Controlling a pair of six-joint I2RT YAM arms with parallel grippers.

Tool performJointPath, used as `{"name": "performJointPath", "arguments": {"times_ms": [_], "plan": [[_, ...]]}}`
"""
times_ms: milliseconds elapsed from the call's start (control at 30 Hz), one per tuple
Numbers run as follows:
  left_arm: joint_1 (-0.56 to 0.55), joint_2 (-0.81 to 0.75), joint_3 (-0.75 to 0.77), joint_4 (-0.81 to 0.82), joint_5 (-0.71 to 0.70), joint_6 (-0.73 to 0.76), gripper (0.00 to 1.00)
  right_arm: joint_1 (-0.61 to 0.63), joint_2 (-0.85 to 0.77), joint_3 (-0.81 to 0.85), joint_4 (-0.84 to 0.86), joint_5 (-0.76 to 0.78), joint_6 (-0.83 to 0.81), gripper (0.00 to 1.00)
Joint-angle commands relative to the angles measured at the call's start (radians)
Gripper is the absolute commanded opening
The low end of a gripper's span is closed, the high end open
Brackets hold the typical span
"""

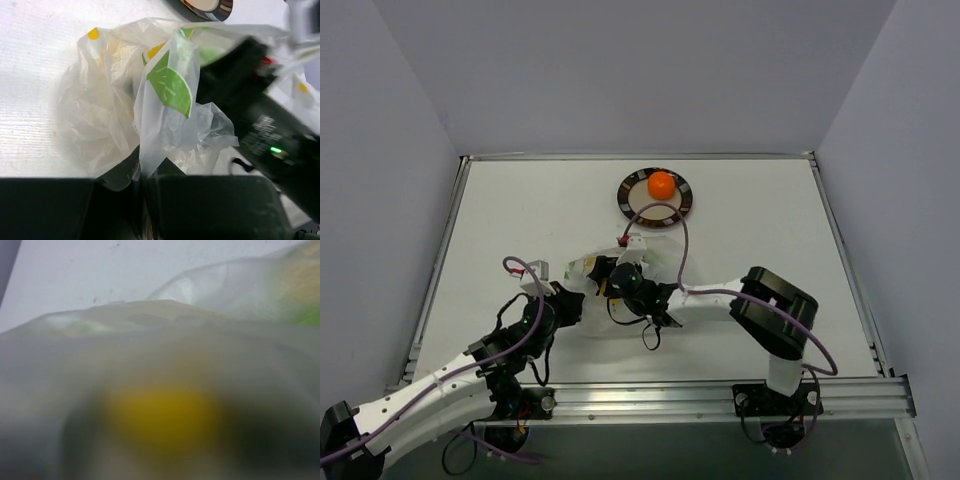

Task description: Take the fake fruits out of the plastic bag

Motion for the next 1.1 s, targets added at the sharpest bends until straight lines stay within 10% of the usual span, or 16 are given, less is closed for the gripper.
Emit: {"name": "performJointPath", "arguments": {"times_ms": [0, 367, 733, 1067], "plan": [[0.009, 0.031, 0.015, 0.017, -0.005, -0.012, 0.02, 0.044, -0.204, -0.051, 0.001, 0.056, -0.05, 0.34], [0.006, 0.095, -0.015, 0.028, 0.029, -0.038, 0.02, 0.261, -0.5, -0.31, -0.025, 0.275, -0.086, 0.34], [0.003, 0.098, 0.04, -0.002, 0.009, 0.012, 0.02, 0.271, -0.62, -0.263, 0.134, -0.079, -0.205, 0.4], [-0.023, 0.197, 0.024, 0.106, 0.05, -0.022, 0.02, 0.245, -0.596, -0.179, 0.293, -0.056, -0.236, 0.4]]}}
